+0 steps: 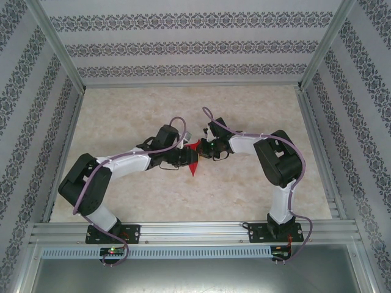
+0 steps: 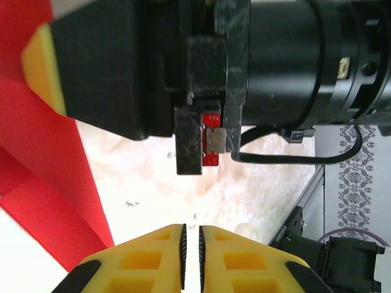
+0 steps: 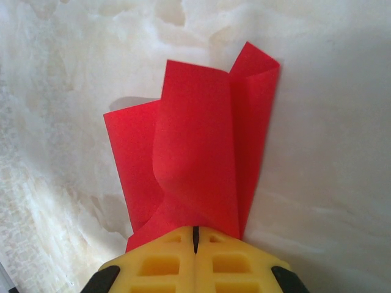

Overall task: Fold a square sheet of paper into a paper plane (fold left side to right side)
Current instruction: Fold the wing for the fifth time at the center of the table.

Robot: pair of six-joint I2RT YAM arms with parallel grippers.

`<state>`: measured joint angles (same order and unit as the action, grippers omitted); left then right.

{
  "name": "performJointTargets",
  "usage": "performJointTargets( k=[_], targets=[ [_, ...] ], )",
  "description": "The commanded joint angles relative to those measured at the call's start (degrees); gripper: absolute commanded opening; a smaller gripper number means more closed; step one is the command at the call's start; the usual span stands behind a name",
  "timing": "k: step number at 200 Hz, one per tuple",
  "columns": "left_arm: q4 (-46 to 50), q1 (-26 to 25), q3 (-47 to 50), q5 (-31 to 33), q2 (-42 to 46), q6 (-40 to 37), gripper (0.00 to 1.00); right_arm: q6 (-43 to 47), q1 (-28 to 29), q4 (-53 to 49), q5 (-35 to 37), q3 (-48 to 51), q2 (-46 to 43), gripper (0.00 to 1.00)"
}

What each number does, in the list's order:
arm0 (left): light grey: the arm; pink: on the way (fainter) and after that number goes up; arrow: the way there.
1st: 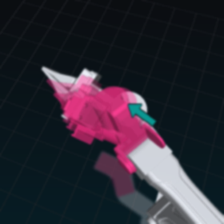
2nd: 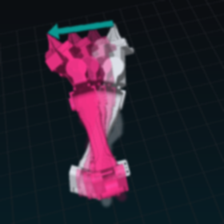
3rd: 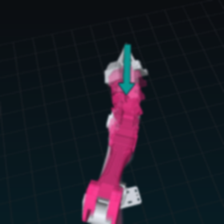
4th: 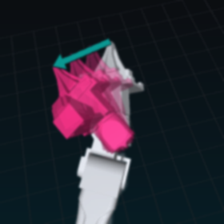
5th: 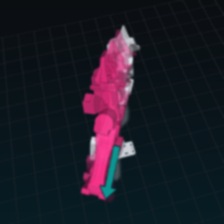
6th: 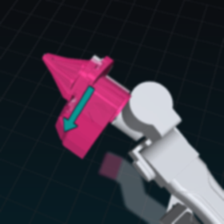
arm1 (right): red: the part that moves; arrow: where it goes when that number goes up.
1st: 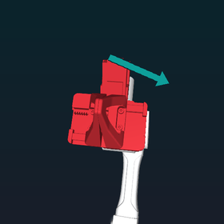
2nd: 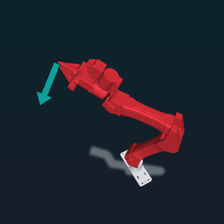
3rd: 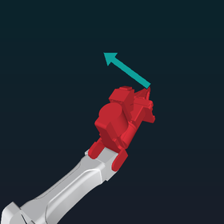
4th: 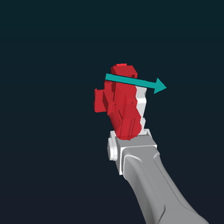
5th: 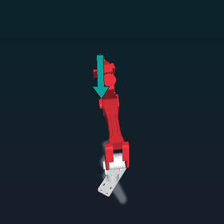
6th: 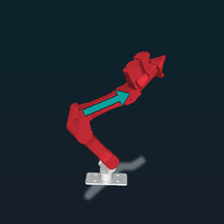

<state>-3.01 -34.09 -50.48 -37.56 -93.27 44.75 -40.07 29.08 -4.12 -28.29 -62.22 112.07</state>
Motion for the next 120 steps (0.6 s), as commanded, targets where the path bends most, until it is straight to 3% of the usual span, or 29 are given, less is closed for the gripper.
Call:
performJointTargets(
  k=[1, 42, 120],
  targets=[
    [-2.13, -1.37, -0.65, -1.64, -2.12, 1.74, 0.17, 1.45, 1.16, -5.97, 2.20, 0.25, 2.80, 0.00],
    [-1.72, -1.68, 0.52, 1.91, -4.16, 1.53, 0.16, 1.75, 1.16, -6.34, 2.29, 0.14, 2.47, 0.00],
    [-2.62, -2.82, 2.92, 2.37, -5.94, 2.53, 0.16, 2.20, 1.16, -6.91, 2.28, -0.29, 2.54, 0.00]
  ],
)
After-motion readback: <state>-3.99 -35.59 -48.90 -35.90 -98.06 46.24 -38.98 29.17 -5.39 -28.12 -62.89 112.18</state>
